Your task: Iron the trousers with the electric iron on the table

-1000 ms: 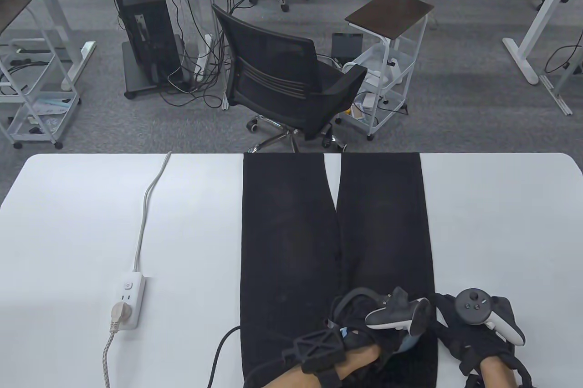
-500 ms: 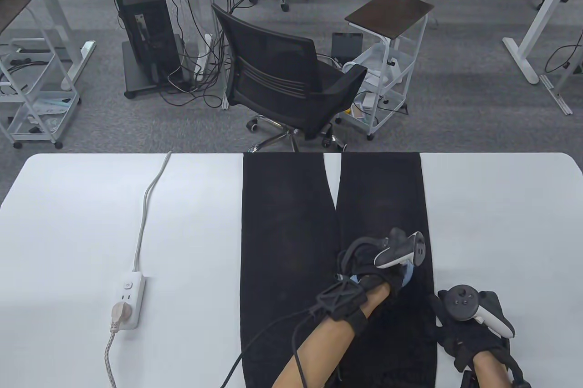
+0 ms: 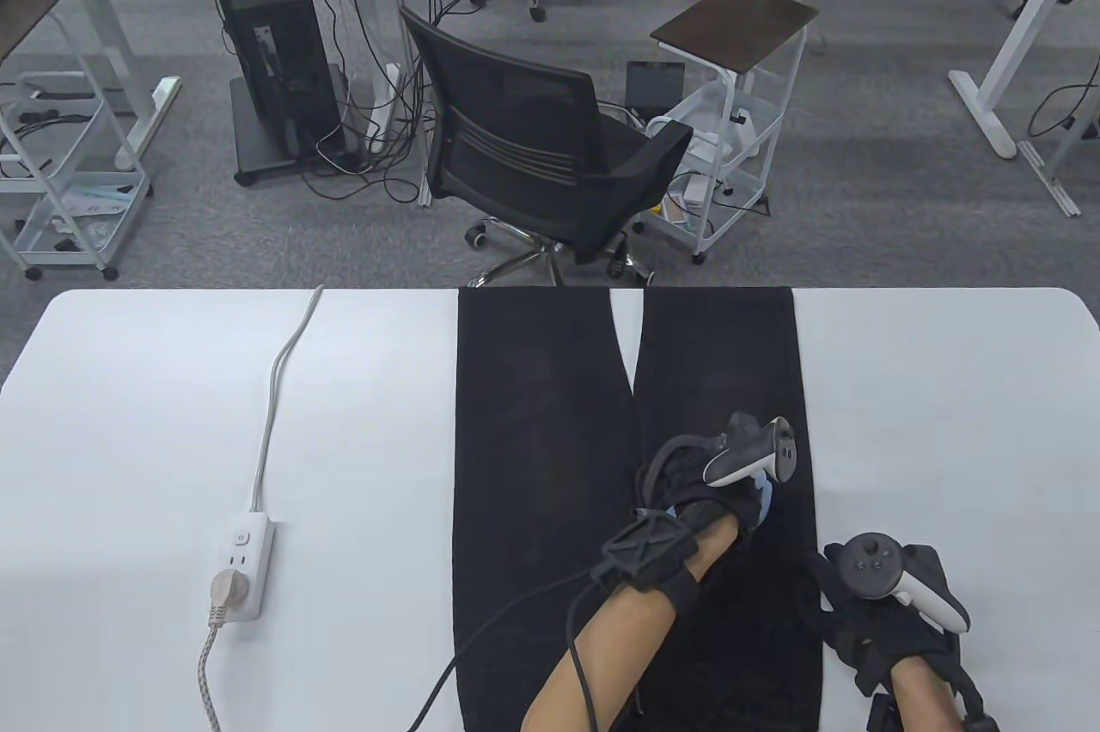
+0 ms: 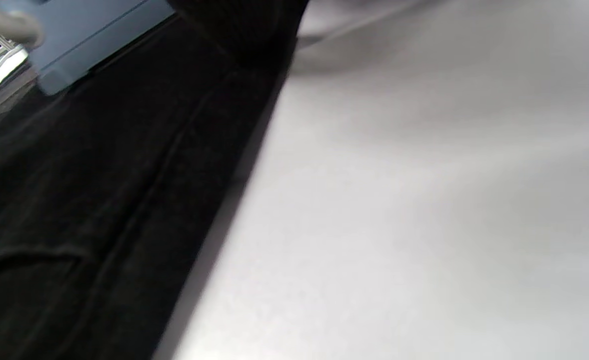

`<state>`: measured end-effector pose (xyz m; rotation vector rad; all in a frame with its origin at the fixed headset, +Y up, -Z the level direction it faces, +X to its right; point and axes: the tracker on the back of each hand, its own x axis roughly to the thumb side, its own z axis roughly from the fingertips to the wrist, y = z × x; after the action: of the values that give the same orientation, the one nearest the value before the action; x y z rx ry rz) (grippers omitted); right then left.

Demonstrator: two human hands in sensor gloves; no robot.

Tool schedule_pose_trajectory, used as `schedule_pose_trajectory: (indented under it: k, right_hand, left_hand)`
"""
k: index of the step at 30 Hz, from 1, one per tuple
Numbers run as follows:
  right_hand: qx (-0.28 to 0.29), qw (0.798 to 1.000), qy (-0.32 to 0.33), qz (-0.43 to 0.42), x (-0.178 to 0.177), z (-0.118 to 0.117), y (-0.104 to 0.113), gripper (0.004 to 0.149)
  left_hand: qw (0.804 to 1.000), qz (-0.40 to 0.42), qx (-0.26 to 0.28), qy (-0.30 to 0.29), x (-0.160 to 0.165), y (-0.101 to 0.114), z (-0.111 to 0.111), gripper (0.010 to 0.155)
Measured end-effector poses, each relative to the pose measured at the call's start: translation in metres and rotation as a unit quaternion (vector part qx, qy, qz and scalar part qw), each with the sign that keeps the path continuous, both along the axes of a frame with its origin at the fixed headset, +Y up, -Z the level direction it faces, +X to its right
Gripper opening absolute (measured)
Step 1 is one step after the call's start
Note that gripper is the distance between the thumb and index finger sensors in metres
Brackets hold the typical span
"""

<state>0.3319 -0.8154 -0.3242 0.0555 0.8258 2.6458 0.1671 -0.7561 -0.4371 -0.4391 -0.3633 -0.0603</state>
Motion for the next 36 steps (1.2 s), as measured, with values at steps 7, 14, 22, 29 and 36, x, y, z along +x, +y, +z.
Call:
schedule_pose_trajectory:
  k: [7,14,22,29,36]
  right_hand:
    - [0.006,1.0,-0.009,-0.004,0.001,0.001,0.001,0.063]
    - [0.011,1.0,-0.008,0.008,0.002,0.002,0.001,0.063]
    - [0.01,1.0,-0.01,0.008,0.002,0.003,0.0,0.063]
    - [0.006,1.0,-0.011,0.016,0.0,0.002,0.001,0.063]
    - [0.002,1.0,-0.007,0.025,-0.003,0.002,0.001,0.063]
  left_hand:
    - [0.995,-0.018,0.001,-0.094,0.0,0.005,0.077,0.043]
    - [0.991,0.008,-0.029,-0.132,-0.014,0.002,0.125,0.044]
    - [0.995,0.001,0.016,-0.101,-0.014,0.001,0.104,0.046]
    - [0.995,-0.006,0.05,-0.086,-0.005,0.003,0.065,0.045]
    - [0.999,-0.008,0.046,-0.005,-0.006,0.001,0.002,0.046]
